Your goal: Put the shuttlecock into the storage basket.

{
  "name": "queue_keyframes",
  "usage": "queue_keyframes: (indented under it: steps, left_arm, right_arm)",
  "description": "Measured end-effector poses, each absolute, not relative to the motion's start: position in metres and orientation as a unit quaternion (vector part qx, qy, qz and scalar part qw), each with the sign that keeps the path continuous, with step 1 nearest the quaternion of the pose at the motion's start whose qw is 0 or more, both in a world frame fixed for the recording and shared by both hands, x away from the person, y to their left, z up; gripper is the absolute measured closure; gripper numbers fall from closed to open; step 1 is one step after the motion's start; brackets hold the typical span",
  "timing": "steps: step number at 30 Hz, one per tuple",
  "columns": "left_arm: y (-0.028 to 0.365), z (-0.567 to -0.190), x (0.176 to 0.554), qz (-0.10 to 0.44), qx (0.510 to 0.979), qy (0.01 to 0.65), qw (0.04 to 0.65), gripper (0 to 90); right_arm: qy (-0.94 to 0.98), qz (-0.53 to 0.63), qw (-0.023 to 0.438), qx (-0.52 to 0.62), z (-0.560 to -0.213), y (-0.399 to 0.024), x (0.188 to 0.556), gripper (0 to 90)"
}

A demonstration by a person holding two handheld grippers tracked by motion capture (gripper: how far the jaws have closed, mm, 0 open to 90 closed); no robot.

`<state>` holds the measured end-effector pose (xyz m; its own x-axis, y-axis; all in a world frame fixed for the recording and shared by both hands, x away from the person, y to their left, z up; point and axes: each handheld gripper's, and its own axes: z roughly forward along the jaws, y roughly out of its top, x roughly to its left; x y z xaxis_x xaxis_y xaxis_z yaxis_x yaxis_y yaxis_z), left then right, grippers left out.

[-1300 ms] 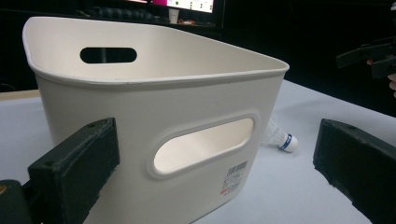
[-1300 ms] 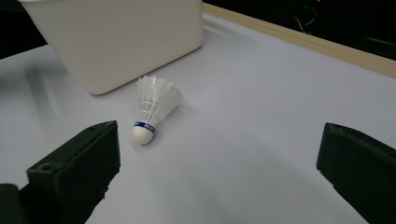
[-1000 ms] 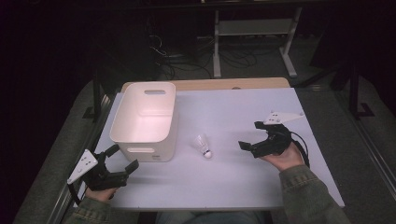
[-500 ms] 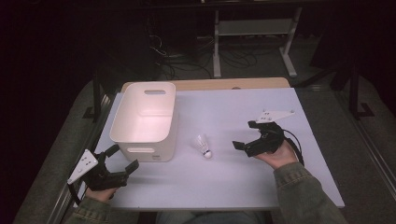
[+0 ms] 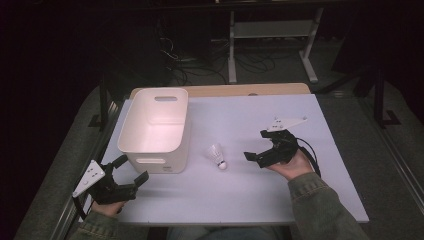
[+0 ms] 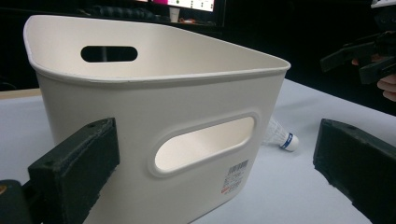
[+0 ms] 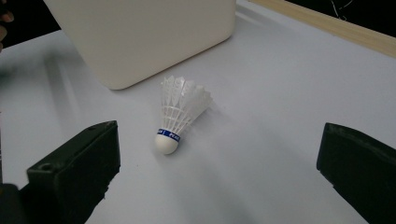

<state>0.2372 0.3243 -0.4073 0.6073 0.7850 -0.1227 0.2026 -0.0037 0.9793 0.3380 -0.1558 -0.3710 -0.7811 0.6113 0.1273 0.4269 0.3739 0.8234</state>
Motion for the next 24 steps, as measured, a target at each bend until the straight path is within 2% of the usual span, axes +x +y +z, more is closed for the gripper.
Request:
queue_keyframes:
  steps: [24]
  left_arm:
    - [0.324,-0.407,0.237,0.243,0.666,0.371,0.600,0.0]
  right_arm:
    - [0.846,0.429,0.058,0.312,-0.374,-0.116,0.356,0.0]
